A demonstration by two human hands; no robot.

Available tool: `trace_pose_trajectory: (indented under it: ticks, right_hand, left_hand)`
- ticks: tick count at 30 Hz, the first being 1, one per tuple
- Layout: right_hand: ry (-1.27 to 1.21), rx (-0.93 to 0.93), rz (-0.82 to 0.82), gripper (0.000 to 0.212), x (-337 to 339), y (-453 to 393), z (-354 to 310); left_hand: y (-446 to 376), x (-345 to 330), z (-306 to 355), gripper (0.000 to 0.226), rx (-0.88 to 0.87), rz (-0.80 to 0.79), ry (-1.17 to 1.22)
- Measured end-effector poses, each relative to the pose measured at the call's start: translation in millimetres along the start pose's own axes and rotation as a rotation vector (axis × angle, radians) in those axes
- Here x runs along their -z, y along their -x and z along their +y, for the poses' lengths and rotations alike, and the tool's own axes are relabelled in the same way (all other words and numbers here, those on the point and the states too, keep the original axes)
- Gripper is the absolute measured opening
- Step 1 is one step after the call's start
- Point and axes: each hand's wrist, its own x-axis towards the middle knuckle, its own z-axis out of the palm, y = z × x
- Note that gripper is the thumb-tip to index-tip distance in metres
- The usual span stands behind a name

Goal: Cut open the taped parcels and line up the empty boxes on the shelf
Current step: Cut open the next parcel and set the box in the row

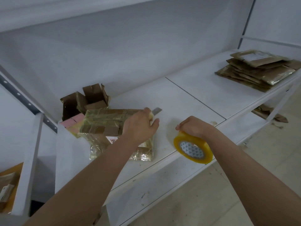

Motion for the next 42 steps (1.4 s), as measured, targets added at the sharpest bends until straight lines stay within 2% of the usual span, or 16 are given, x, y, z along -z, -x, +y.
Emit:
trace_pose_trajectory:
  ticks: [1,4,8,12,16,20,23,28,31,33,37,39,41,42]
  right_hand:
    - [-0.01,0.001,-0.005,0.044,-1.6,-1.0,0.5]
    - [-0.019,-0.013,-0.003,0.044,-2.8,-5.4,1.4]
    - [-0.042,-0.028,0.011,0.041,-0.1,-7.9,2.6]
    - [-0.035,-0.03,0.017,0.039,-1.1,-6.8,3.3]
    - [-0.056,-0.037,0.06,0.038,-0.3,-6.6,2.0]
    - [-0.074,-0.016,0.129,0.038,-3.2,-4.6,-7.4]
    - [-0.134,0.004,0.191,0.031,-3.0,1.1,-17.6]
    - [-0.241,0.052,0.189,0.026,2.4,12.9,-32.1]
    - [-0.288,0.067,0.153,0.029,9.4,28.3,-44.5]
    - [-0.313,0.101,0.107,0.026,14.7,41.0,-54.0]
    - [-0.289,0.18,0.063,0.028,24.4,68.7,-75.1]
    - [-0.266,0.205,0.063,0.029,26.5,80.2,-85.2]
    - [-0.239,0.221,0.064,0.028,27.2,89.0,-92.9]
    - [-0.226,0.23,0.063,0.026,26.9,91.4,-95.0]
  left_hand:
    - [1.3,-1.7,2.9,0.038,0.081,0.05,0.036]
    - [-0.5,-7.2,16.6,0.053,0.256,0.063,0.05]
    - [-7.6,-15.0,20.2,0.052,0.346,0.043,-0.109]
    - [-7.0,-14.7,19.1,0.046,0.351,-0.007,-0.159]
    - [5.2,-3.0,16.3,0.04,0.217,-0.03,-0.153]
    - [19.6,11.2,3.7,0.06,-0.134,-0.107,-0.09]
    - [22.7,26.6,-14.6,0.063,-0.304,-0.137,-0.056]
    - [25.8,52.1,-54.4,0.064,-0.379,-0.29,-0.066]
    - [32.4,63.2,-70.0,0.08,-0.316,-0.314,-0.059]
    - [36.4,66.9,-70.6,0.082,-0.244,-0.256,0.079]
    - [32.4,59.9,-56.1,0.037,0.077,0.129,0.527]
    - [29.3,56.7,-39.5,0.047,0.188,0.127,0.696]
    - [27.5,55.5,-22.4,0.069,0.176,0.049,0.792]
    - [26.4,54.6,-16.1,0.071,0.167,0.025,0.792]
